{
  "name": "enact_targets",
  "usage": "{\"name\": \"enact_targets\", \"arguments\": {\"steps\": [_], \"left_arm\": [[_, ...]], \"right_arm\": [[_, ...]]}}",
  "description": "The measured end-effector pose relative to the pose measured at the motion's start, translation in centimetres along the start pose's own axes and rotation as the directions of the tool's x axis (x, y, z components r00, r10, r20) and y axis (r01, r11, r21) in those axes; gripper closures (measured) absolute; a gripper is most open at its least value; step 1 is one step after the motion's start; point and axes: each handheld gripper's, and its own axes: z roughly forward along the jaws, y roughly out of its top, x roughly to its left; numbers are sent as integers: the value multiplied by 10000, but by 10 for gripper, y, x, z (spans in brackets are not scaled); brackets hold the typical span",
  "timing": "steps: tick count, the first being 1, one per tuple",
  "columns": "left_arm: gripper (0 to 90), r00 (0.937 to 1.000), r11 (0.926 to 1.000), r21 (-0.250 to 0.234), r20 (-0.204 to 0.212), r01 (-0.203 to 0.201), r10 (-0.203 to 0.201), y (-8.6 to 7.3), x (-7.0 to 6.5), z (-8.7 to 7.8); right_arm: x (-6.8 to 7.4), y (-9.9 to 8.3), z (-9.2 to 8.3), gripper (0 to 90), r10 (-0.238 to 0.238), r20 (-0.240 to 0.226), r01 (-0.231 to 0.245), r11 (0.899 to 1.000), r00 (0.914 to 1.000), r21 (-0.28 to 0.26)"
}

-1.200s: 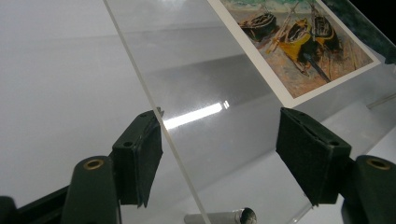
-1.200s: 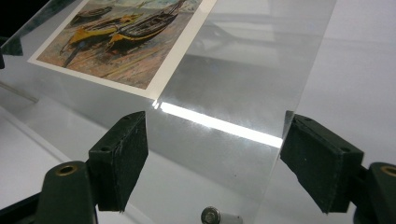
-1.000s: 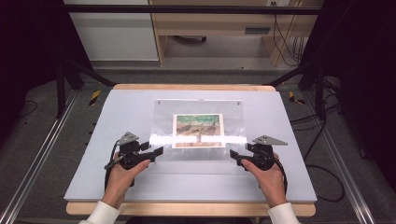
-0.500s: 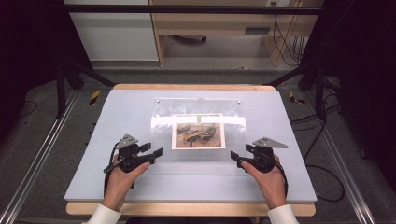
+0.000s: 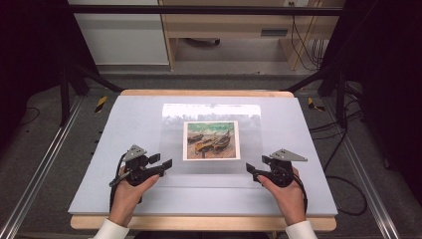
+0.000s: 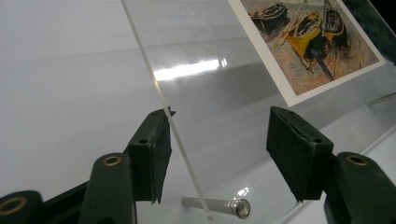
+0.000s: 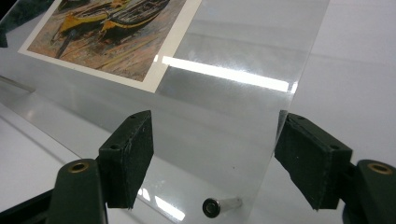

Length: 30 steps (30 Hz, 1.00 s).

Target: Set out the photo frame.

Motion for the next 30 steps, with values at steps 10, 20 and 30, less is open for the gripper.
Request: {"name": "enact_targets", "arguments": {"steps": [10,20,30], "left_arm": [[407,10000,10000,-11,-64,2,-2,-1,-2,-2],[412,9999,10000,21,-103,-73,73,-2,-3,-3],[430,9998,9999,43,-126,-161,161,-3,-4,-6]], "right_arm": [[2,-3,-2,293,-37,29,37,10000,10000,1],[3,-4,-4,303,-81,62,81,10000,9999,13],[5,-6,-8,326,-156,143,155,9998,9998,85]]}}
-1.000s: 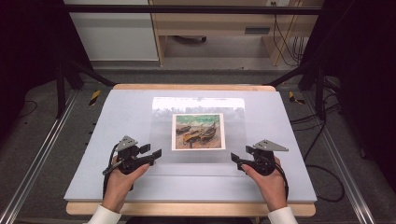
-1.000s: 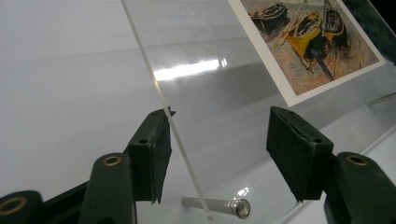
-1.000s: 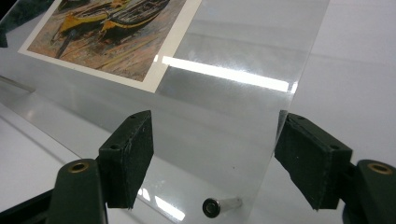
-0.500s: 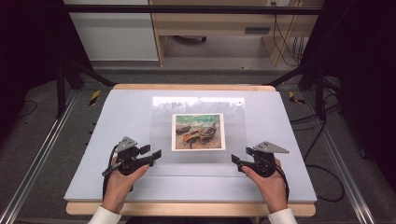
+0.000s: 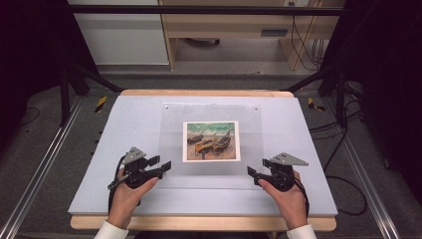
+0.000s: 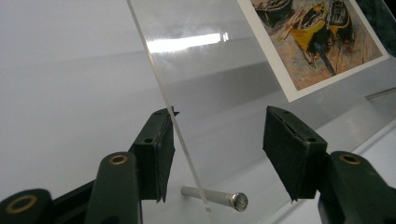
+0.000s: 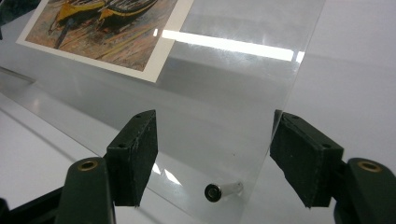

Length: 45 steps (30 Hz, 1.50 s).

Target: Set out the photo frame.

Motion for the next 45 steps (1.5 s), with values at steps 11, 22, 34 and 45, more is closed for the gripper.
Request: {"name": "enact_targets", "arguments": {"steps": [11,22,34,45], "left_arm": [[454,9998,9999,8,-130,-168,168,-3,-4,-5],[500,9994,9997,-57,-219,-255,254,-8,-7,-11],[544,9995,9998,-116,-284,-151,148,-11,-9,-16],[575,9990,9997,-30,-381,-242,240,-14,-12,-20]], "right_arm": [[3,-3,-5,368,-107,135,107,9999,9999,-3],[5,-8,-12,441,-123,274,125,9999,9995,-69],[7,-12,-17,497,-120,338,123,9999,9994,-70],[7,-15,-21,546,-72,342,75,9999,9994,-82]]}}
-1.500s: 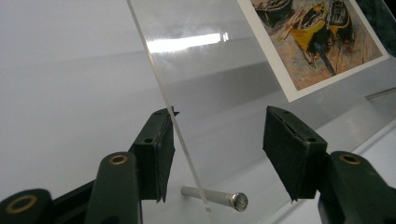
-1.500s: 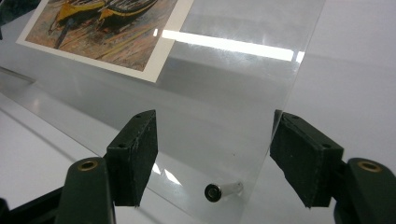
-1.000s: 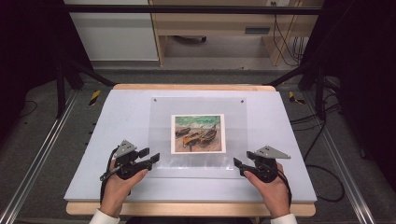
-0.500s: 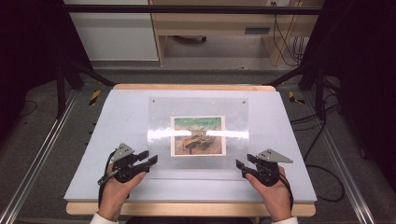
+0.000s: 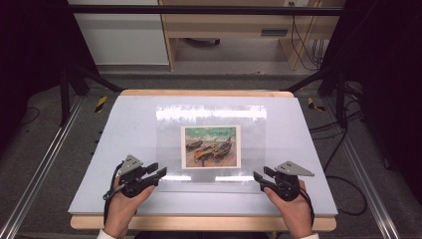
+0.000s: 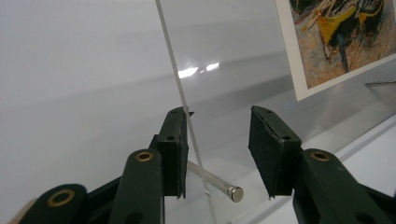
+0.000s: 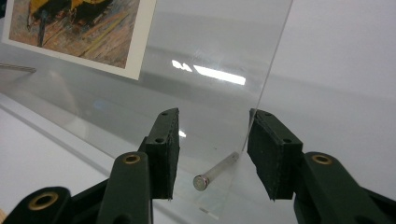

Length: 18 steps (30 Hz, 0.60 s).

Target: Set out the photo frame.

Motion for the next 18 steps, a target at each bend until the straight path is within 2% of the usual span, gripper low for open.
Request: {"name": "enact_targets", "arguments": {"steps": [18], "left_arm": [[627,9999,9999,79,44,-105,104,-4,-1,-6]], "right_arm": [[2,-5,-6,606,-104,53,104,9999,9999,103]]}}
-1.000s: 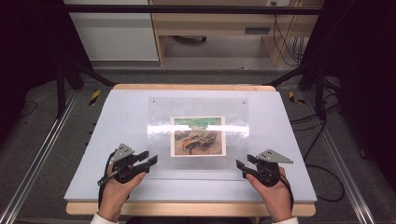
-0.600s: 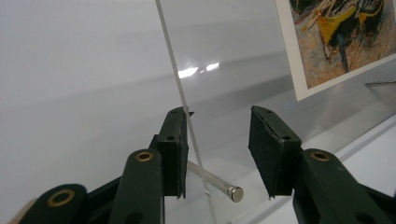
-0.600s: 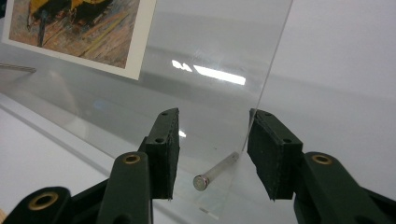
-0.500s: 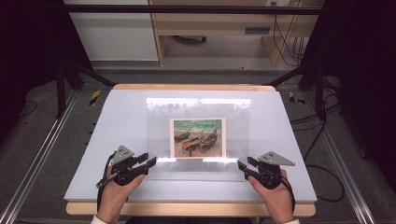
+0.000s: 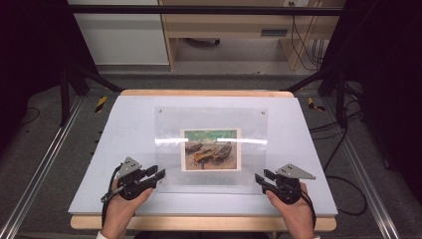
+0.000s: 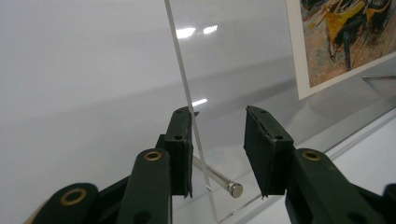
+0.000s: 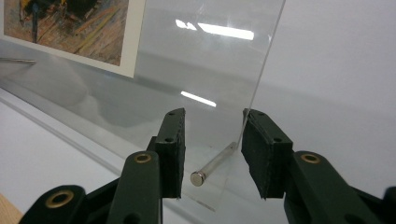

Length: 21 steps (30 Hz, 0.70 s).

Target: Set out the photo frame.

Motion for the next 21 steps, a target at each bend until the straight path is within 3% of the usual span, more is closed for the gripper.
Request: {"name": "enact_targets", "arguments": {"steps": [17,18,21], "left_arm": [[665,9997,9996,161,-32,-239,240,-3,-2,-4],[666,9999,9997,246,96,-42,40,-4,-3,-5],[670,9999,9996,261,88,-55,52,-4,-4,-5]], "right_arm": [[1,-5,-4,659,-171,53,170,9998,9998,128],[1,-5,-5,661,-192,65,191,9997,9998,135],[2,-5,-5,667,-205,95,204,9996,9997,183]]}}
